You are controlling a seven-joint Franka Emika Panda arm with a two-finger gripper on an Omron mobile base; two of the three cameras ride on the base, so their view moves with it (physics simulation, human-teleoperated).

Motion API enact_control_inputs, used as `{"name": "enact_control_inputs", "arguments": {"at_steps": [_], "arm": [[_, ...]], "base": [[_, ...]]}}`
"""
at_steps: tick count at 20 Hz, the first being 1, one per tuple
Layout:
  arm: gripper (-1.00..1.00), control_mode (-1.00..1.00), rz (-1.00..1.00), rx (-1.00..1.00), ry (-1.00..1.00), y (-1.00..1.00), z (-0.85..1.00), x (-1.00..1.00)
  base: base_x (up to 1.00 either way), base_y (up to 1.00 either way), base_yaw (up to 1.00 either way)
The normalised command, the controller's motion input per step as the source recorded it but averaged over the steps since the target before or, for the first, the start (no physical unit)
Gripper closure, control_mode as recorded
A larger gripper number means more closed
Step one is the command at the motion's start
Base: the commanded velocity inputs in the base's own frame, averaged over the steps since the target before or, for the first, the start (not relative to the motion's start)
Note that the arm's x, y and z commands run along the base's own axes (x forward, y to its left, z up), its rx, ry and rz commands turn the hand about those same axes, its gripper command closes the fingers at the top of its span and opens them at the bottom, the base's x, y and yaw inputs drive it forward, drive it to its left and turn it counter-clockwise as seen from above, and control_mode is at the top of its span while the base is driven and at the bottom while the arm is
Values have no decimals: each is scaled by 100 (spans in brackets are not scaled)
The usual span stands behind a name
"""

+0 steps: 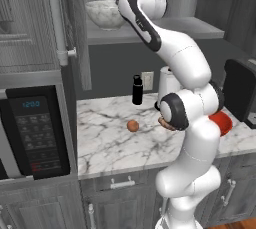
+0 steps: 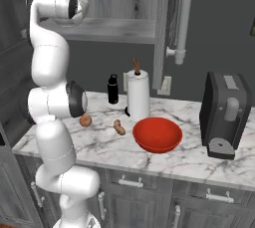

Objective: Pick both bowls and place them on the counter. Then place the onion in one bowl and place the potato in the other bowl.

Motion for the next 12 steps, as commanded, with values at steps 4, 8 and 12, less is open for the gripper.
{"name": "enact_control_inputs", "arguments": {"at_steps": [4, 8, 12], "arm": [[-100, -100, 0, 0, 4, 11, -3, 14], [100, -100, 0, 0, 4, 16, -14, 3], [100, -100, 0, 0, 1, 10, -19, 0]], "base": [[0, 0, 0], [0, 0, 0], [0, 0, 0]]}}
